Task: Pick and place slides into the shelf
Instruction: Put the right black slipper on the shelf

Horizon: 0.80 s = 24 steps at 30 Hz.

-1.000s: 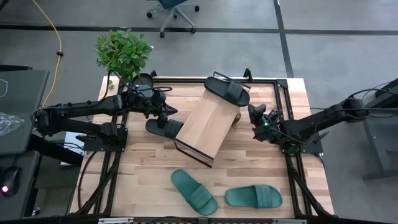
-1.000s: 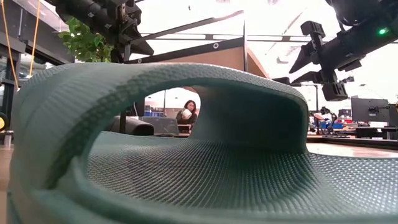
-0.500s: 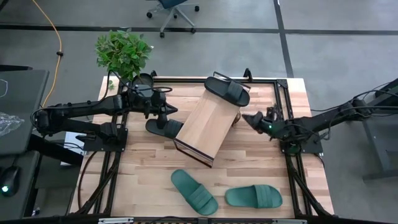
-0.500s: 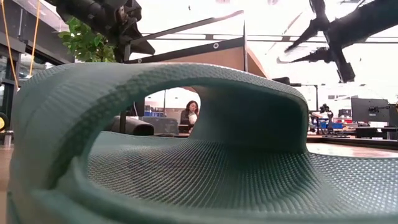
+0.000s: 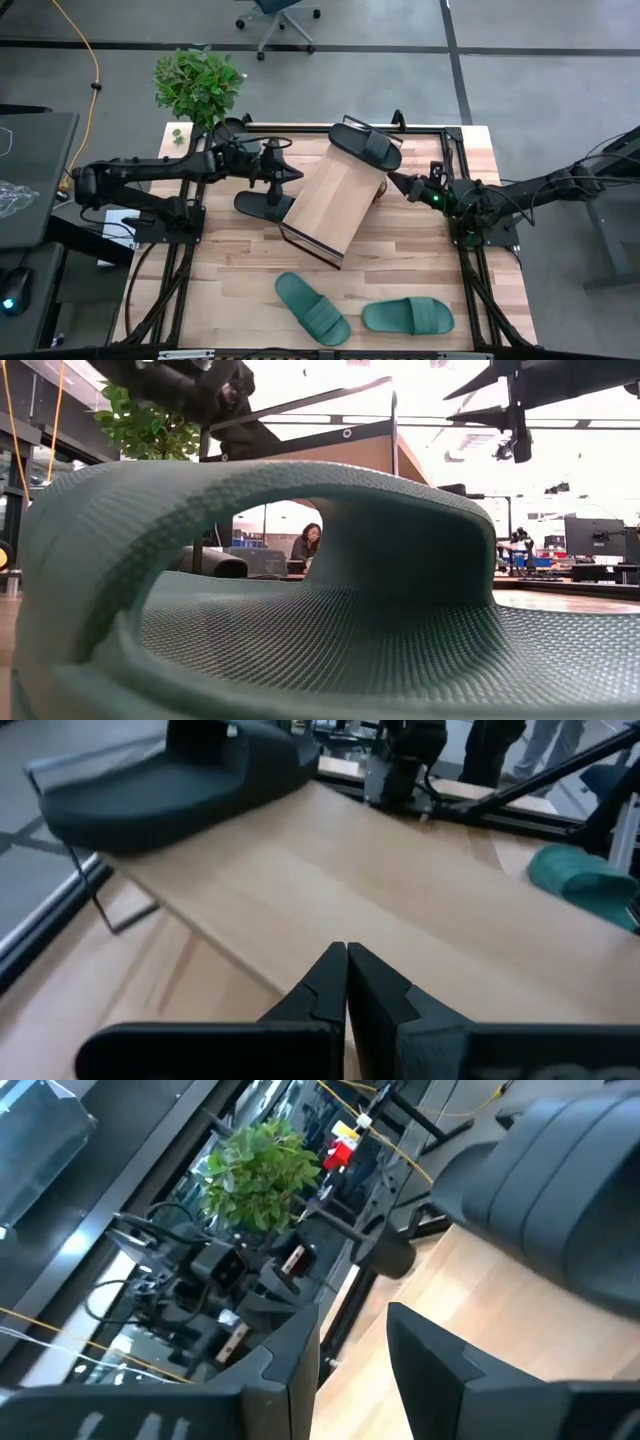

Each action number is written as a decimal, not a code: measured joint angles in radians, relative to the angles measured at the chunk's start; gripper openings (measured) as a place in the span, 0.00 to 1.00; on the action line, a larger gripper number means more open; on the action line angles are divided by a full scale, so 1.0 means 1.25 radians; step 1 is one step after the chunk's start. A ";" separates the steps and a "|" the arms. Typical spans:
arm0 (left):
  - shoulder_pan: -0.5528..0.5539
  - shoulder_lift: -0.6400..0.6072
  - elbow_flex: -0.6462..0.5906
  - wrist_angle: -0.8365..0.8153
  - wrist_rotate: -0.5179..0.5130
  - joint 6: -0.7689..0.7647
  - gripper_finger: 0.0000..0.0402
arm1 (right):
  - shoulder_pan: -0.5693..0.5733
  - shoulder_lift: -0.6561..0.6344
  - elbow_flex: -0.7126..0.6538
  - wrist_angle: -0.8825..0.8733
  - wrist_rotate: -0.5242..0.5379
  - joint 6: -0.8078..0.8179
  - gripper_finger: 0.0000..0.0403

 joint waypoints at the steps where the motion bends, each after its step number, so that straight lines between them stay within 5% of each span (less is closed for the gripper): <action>1: 0.000 0.012 0.016 -0.003 -0.001 0.005 0.00 | -0.009 0.000 0.000 0.000 -0.006 -0.010 0.27; 6: 0.000 0.084 0.123 -0.028 -0.013 0.052 0.00 | -0.056 -0.001 0.000 -0.004 -0.051 -0.062 0.24; 14: 0.000 0.226 0.309 -0.186 -0.066 0.093 0.00 | -0.120 -0.002 0.000 -0.011 -0.144 -0.116 0.01; 24: 0.001 0.343 0.444 -0.266 -0.176 0.102 0.00 | -0.160 -0.031 0.000 -0.042 -0.172 -0.127 0.00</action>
